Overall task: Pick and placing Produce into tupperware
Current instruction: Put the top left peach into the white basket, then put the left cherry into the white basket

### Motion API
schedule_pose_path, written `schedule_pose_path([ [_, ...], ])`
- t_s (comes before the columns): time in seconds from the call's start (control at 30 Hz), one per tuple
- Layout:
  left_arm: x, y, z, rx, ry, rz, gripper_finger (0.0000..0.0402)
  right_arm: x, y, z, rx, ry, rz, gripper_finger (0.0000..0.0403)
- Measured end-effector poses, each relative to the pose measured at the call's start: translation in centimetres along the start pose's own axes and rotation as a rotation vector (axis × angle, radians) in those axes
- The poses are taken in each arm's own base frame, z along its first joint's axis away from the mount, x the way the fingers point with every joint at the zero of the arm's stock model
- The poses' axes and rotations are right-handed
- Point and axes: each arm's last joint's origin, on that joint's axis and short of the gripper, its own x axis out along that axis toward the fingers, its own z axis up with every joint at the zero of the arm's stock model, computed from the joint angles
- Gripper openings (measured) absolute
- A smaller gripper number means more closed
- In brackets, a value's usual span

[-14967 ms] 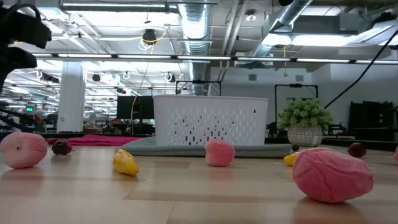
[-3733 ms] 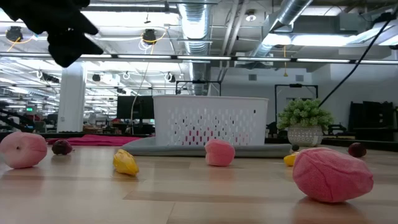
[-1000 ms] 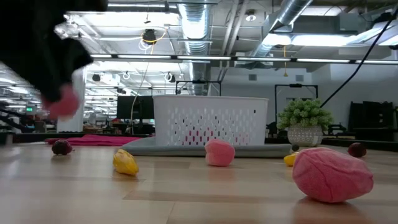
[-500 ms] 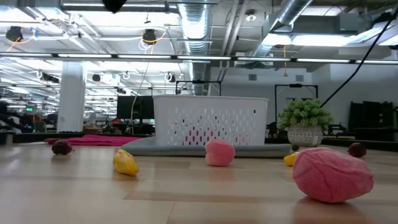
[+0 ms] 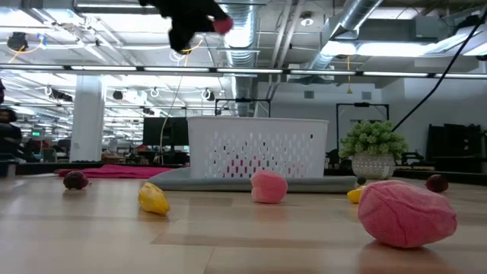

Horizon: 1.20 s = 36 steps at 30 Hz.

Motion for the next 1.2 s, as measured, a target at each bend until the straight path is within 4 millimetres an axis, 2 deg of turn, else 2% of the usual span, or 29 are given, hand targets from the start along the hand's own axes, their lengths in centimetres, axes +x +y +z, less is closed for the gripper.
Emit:
schedule_pose_path([
  [0.2, 4.1, 2.4, -1.6, -0.02, 0.12, 0.023, 0.011, 0.0, 0.0, 0.0, 0.0, 0.0, 0.0, 0.0295],
  [0.37, 6.7, 4.7, -3.3, -0.111, 0.228, 0.043, 0.011, 0.0, 0.0, 0.0, -0.002, 0.002, -0.001, 0.0295],
  [0.53, 9.1, 5.8, -5.4, -0.166, 0.346, 0.012, 0.011, 0.0, 0.0, 0.0, -0.009, 0.002, -0.001, 0.0295],
  [0.6, 9.7, 6.0, -5.7, -0.166, 0.365, 0.039, 0.011, 0.0, 0.0, 0.0, -0.011, 0.002, -0.001, 0.0295],
  [0.77, 10.3, 5.9, -5.1, -0.15, 0.365, 0.089, 0.0129, 0.0, 0.0, 0.0, -0.011, 0.002, 0.0, 0.0295],
  [1.03, 10.0, 5.7, -4.7, -0.119, 0.407, 0.108, 0.0224, 0.0, 0.0, 0.0, -0.011, 0.002, 0.0, 0.0295],
  [1.2, 8.5, 4.1, -3.7, 0.017, 0.439, 0.14, 0.0248, 0.0, 0.0, 0.0, -0.011, 0.003, 0.0, 0.0295],
])
